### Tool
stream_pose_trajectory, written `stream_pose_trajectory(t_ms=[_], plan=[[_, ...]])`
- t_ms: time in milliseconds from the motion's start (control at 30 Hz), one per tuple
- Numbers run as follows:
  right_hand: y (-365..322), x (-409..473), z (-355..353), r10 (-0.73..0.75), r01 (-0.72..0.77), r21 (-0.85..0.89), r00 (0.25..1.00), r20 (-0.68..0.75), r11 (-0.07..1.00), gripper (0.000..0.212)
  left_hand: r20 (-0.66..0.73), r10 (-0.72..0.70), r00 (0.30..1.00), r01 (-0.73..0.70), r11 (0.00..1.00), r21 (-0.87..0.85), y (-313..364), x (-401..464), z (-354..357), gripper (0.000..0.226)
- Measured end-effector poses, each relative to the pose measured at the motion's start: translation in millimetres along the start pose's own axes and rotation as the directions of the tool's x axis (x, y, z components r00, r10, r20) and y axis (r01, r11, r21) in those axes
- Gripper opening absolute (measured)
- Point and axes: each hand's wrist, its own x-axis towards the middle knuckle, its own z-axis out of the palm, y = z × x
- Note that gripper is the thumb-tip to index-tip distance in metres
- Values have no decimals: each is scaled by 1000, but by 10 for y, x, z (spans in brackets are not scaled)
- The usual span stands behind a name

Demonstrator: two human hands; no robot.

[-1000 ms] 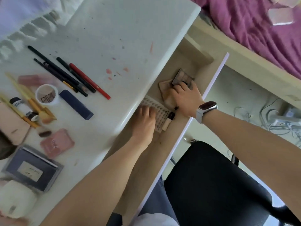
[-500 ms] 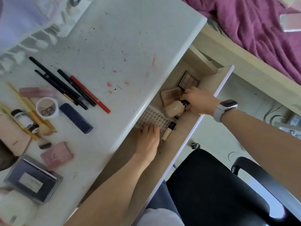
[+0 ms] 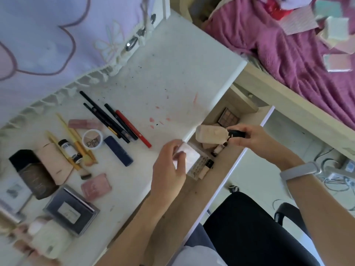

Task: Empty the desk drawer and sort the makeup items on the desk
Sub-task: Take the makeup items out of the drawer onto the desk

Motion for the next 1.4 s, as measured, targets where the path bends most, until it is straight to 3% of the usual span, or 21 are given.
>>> stream_pose_trajectory(t_ms=[100, 233, 300, 433, 567, 733, 833, 900, 1000, 1067, 1133, 1233, 1300, 1400], plan=[[-395, 153, 134, -75, 81, 42, 989, -129, 996, 22, -156, -188, 970, 157, 969, -191, 100, 394, -290, 29], [-901, 514, 453, -199, 190, -61, 949, -246, 980, 25, -328, -306, 894, 252, 947, -199, 57, 995, -591, 26], [-1043, 763, 606, -252, 231, -108, 929, -271, 967, 19, -370, -305, 878, 257, 951, -174, 67, 1232, -696, 25], [-1177, 1195, 797, -293, 246, -180, 905, -309, 952, 41, -443, -304, 844, 305, 950, -71, 16, 1501, -794, 23], [-1242, 1363, 865, -359, 235, -378, 883, -302, 895, 14, -397, -263, 879, 324, 941, 93, -119, 1543, -791, 25], [-1185, 1377, 859, -409, 203, -569, 875, -261, 797, 35, -338, -250, 907, 353, 890, 289, -136, 1496, -715, 42], [-1073, 1253, 799, -435, 255, -540, 869, -235, 802, 49, -344, -183, 921, 304, 890, 340, -56, 1325, -640, 43], [-934, 1038, 719, -475, 351, -390, 831, -288, 851, 46, -349, -49, 936, 173, 927, 333, -1, 1128, -539, 35], [-537, 619, 566, -518, 442, -271, 749, -414, 855, 30, -255, 184, 949, -103, 949, 299, 57, 714, -259, 27], [-188, 440, 432, -463, 351, -318, 776, -428, 881, 23, -123, 247, 961, -217, 951, 219, 41, 438, -31, 29], [131, 412, 298, -349, 177, -424, 860, -372, 888, 23, 34, 256, 966, -258, 955, 145, -23, 191, 212, 31], [405, 500, 194, -114, -55, -606, 965, -235, 793, 30, 263, 161, 951, -209, 964, 165, -146, -43, 552, 28], [475, 573, 225, -27, -38, -736, 997, -76, 676, 29, 374, 0, 927, -94, 968, 233, -309, -72, 749, 31], [541, 661, 369, 36, 86, -859, 992, 120, 505, 26, 502, -245, 830, 117, 955, 272, -579, -38, 996, 22]])
